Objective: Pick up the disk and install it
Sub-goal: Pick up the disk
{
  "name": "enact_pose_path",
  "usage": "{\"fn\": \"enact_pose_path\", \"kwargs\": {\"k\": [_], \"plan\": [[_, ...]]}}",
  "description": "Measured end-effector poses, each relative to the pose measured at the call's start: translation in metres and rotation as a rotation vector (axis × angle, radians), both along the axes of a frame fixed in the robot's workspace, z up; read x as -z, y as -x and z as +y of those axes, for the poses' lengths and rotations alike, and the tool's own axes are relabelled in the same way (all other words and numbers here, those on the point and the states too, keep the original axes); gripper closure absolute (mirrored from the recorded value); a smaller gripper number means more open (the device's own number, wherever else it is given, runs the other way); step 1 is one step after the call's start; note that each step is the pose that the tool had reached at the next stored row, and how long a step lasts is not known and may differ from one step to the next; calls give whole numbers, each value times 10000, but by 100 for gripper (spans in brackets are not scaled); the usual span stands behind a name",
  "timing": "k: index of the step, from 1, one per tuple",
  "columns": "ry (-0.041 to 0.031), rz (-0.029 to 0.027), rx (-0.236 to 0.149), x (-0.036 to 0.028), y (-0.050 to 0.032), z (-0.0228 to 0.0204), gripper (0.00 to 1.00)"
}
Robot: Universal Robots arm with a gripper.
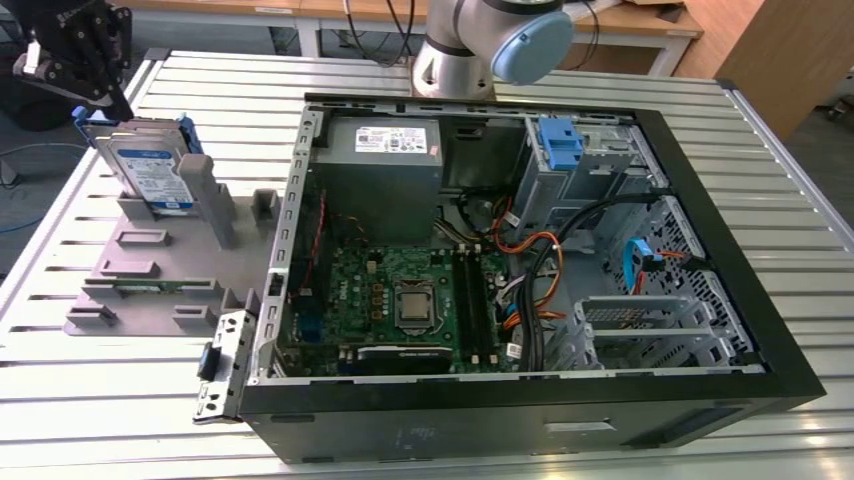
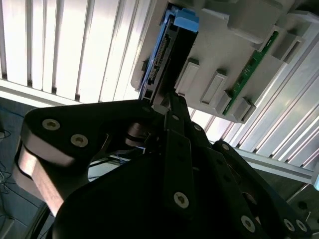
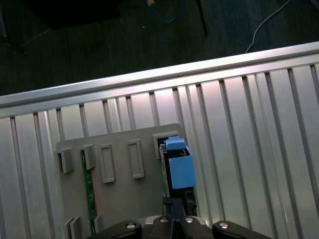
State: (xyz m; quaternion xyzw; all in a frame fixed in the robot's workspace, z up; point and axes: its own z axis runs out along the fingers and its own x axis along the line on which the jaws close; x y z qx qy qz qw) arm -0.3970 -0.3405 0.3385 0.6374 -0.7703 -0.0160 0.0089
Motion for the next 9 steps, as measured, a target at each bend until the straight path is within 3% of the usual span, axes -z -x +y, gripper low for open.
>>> {"fn": "enact_pose_path", "kwargs": {"k": [4, 9], "plan": [[0, 0, -64, 0, 0, 0, 89], [-2, 0, -831, 4, 0, 0, 89]]}}
